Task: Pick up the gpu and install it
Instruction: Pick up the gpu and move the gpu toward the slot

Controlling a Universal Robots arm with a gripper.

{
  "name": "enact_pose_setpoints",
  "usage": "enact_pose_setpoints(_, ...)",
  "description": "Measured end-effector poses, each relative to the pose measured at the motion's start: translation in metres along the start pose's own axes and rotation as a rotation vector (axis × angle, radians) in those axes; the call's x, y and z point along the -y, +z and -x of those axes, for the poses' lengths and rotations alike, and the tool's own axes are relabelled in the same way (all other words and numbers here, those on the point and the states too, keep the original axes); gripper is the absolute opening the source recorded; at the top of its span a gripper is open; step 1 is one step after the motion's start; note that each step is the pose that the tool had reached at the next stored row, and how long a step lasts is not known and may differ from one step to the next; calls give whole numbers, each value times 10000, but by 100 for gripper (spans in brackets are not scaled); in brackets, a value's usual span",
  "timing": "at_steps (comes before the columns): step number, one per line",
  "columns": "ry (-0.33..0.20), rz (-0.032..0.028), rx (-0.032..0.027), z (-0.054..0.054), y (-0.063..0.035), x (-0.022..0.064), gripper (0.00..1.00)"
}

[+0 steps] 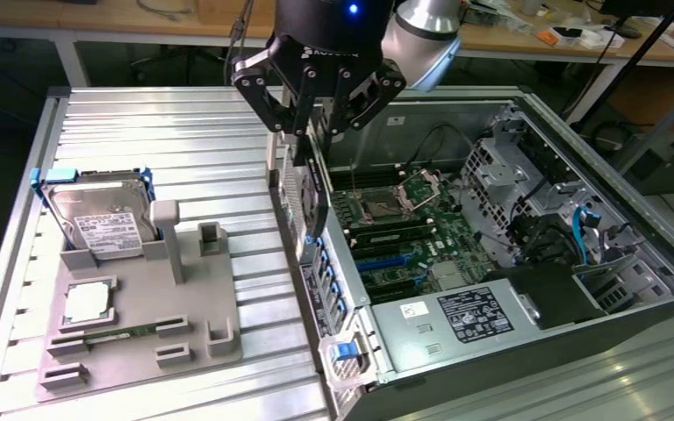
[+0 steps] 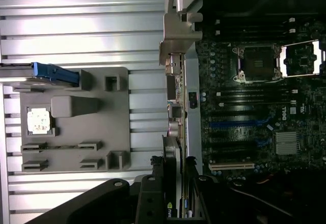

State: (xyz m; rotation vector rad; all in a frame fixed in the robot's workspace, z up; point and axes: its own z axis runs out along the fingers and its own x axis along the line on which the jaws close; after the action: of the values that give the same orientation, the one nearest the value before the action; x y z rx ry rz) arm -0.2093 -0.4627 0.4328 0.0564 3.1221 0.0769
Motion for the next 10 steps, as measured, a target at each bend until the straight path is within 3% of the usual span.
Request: enact_pose_setpoints(10,1,2,1,98,3,-3,27)
